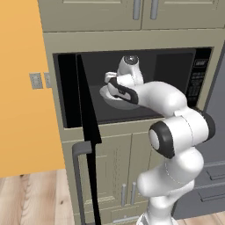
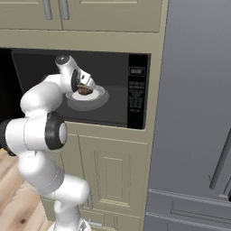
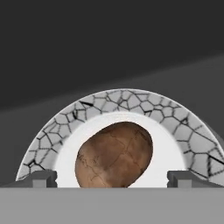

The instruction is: Retrieve the reheated potato from the microwave, then place the potato, cheese, and condiment on the cutting board.

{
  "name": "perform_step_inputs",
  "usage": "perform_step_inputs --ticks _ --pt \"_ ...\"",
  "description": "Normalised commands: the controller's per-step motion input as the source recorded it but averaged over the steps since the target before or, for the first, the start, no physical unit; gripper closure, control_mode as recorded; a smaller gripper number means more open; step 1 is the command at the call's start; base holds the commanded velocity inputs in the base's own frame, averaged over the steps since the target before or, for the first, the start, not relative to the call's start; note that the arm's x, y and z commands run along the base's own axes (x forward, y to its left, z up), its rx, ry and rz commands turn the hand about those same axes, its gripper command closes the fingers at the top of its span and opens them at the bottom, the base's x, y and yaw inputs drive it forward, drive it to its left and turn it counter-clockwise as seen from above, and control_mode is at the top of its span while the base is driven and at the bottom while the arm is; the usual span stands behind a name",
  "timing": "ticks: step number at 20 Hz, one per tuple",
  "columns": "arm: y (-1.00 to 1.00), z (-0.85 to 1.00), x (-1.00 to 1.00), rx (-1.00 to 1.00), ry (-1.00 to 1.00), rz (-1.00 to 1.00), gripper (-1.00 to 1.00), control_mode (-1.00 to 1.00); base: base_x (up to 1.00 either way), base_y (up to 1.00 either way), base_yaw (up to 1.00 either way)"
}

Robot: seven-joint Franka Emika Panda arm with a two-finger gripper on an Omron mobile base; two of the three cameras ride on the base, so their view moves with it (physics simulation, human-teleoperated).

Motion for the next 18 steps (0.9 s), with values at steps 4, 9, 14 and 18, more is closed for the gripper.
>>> perform_step_inputs --ticks 4,9,14,18 --pt "0.00 -0.18 0.18 0.00 0.01 -0.02 -1.00 -1.00 0.00 0.00 0.00" --pt "0.00 -0.18 0.22 0.00 0.01 -0.02 -1.00 -1.00 0.00 0.00 0.00" --pt "0.00 -0.16 0.19 0.00 0.03 -0.02 -1.00 -1.00 0.00 0.00 0.00" --pt "0.02 -0.14 0.13 0.00 0.02 -0.01 -1.00 -1.00 0.00 0.00 0.00"
